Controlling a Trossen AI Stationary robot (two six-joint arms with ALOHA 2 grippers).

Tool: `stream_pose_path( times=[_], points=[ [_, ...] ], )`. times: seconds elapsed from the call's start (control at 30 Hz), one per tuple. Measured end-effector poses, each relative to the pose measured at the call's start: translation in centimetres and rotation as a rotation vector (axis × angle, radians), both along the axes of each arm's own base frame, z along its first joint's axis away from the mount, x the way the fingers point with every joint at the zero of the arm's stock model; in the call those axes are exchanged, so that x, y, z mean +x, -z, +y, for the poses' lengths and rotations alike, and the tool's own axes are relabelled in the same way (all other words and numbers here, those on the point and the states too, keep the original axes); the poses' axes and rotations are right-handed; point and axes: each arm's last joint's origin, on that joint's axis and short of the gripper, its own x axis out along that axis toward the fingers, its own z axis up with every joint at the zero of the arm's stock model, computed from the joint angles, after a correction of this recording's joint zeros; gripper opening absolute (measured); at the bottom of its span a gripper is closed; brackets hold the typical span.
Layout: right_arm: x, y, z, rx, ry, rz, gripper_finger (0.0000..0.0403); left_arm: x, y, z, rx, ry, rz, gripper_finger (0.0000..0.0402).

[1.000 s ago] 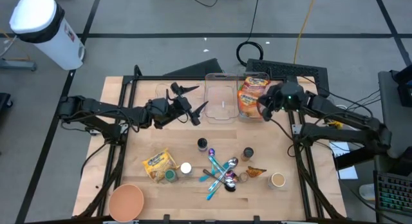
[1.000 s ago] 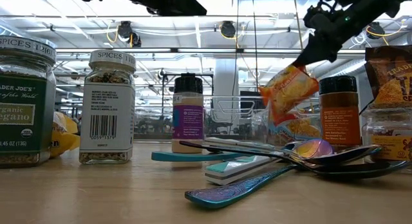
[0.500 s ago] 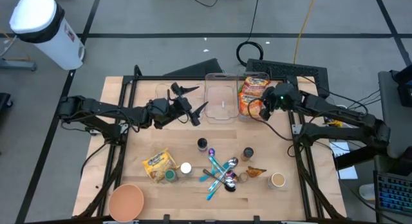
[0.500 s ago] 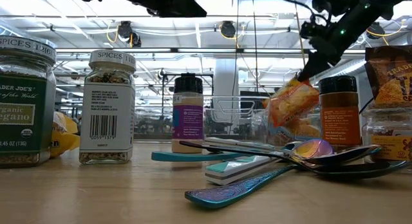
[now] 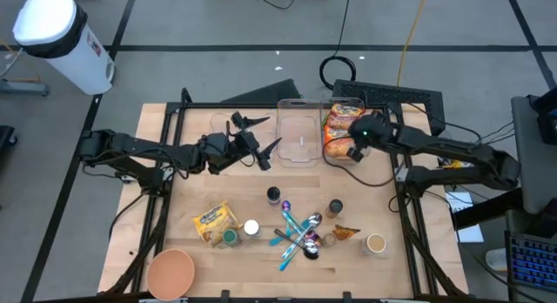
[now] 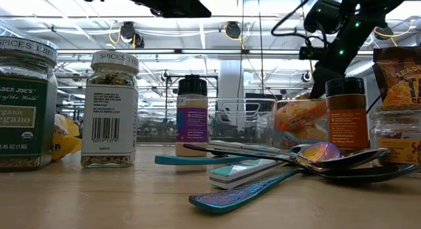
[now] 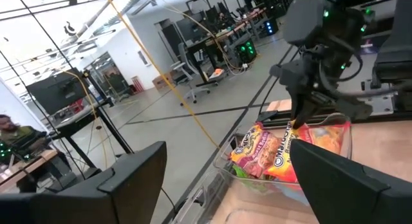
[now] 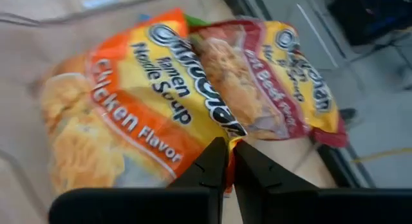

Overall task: Pick & Place Food Item
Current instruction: Put the orange noodle pack into the right transparent bin

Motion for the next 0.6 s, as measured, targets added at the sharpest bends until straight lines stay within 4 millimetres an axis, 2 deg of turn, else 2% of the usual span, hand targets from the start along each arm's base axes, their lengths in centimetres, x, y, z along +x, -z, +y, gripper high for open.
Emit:
stream_pose_path(
  times=[0.17, 0.33, 0.5, 0.6],
  points=[
    [0.0, 0.1, -0.1, 0.0, 0.057, -0.018, 0.0054, 0.0, 0.0, 0.0, -0.002, 0.0, -0.001, 0.0337],
    [-0.3, -0.8, 0.1, -0.005, 0.1, -0.118, 0.013, 0.0, 0.0, 0.0, -0.002, 0.0, -0.001, 0.0337],
    [-0.9, -2.6, 0.4, -0.031, 0.129, -0.296, 0.0197, 0.0, 0.0, 0.0, -0.001, 0.0, 0.0, 0.0337],
    [-0.9, -3.1, 0.9, 0.092, 0.053, -0.418, 0.0209, 0.0, 0.0, 0.0, -0.001, 0.0, 0.0, 0.0337]
  ],
)
